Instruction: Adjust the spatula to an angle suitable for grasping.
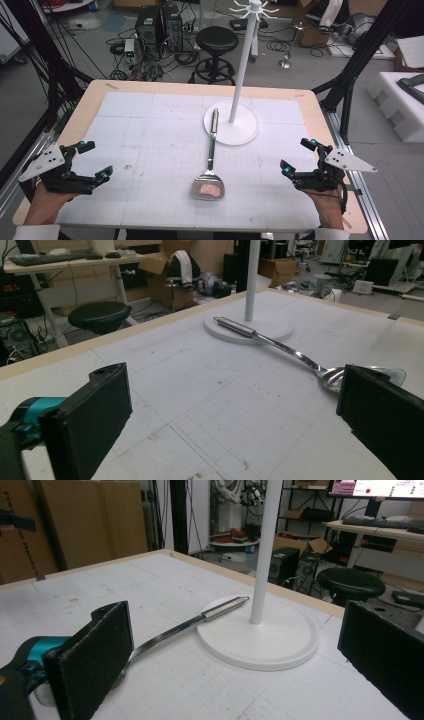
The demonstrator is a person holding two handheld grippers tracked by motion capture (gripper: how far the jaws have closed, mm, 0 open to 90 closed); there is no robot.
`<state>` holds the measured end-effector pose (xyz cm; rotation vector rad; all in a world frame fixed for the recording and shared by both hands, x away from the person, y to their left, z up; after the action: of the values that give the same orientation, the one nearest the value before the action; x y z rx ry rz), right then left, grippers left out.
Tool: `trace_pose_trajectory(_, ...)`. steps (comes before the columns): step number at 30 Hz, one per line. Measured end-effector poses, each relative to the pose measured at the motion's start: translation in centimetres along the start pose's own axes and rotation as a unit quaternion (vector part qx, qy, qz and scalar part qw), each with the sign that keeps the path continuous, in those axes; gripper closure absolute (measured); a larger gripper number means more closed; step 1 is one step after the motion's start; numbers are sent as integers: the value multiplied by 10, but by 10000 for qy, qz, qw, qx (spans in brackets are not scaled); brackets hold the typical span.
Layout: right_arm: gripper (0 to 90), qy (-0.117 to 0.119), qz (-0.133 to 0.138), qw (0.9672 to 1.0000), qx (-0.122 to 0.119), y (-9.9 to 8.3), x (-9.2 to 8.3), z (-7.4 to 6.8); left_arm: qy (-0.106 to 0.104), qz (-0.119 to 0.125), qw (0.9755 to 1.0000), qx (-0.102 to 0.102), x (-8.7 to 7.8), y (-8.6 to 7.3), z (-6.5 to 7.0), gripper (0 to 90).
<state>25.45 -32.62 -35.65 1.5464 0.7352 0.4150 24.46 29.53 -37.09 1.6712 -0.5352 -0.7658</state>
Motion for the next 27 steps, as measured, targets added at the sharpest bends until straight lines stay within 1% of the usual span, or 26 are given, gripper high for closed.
trace_pose_trajectory(2,0,0,5,10000,5,0,0,0,52,5,10000,14,-1,0,0,17)
trace_pose_trajectory(5,0,-9,-6,10000,-8,-1,0,1,46,-7,10000,38,-1,1,-1,17)
trace_pose_trajectory(8,0,-8,-5,10000,37,0,0,0,60,4,10000,36,-2,1,-1,17)
trace_pose_trajectory(12,0,-12,-17,10000,11,0,0,0,58,-19,10000,48,-2,1,-1,17)
trace_pose_trajectory(14,0,11,-66,10000,8,1,1,-1,42,-43,10000,63,-3,1,-1,17)
trace_pose_trajectory(18,0,64,-77,9999,36,5,3,-3,67,-48,9999,62,-4,1,-3,17)
trace_pose_trajectory(20,0,93,-168,9998,-89,12,6,-7,77,-25,9999,59,-6,0,-5,17)
trace_pose_trajectory(21,0,93,-168,9998,-89,12,6,-7,89,-13,9999,45,-6,0,-5,17)
trace_pose_trajectory(22,0,175,-223,9995,-160,18,9,-10,111,-18,9999,50,-7,-1,-6,17)
trace_pose_trajectory(23,0,175,-223,9995,-160,18,9,-10,118,-20,9999,36,-7,-1,-6,17)
trace_pose_trajectory(24,0,188,-278,9993,-165,20,10,-11,115,-35,9999,43,-8,-1,-7,17)
trace_pose_trajectory(26,0,215,-439,9984,-300,27,15,-14,143,-51,9999,70,-8,-1,-7,17)
trace_pose_trajectory(27,0,215,-439,9984,-300,27,15,-14,144,-48,9999,66,-8,0,-7,17)
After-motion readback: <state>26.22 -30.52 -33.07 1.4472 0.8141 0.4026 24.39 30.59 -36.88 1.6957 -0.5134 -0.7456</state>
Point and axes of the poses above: each handheld gripper's, and its own axes: x roughly forward along the jaws, y roughly out of its top, z roughly to its right, the point moved 1 cm from there along x, roughly forward along the jaws, and after that the axes turned 7 degrees about x, right-handed, at the moved point
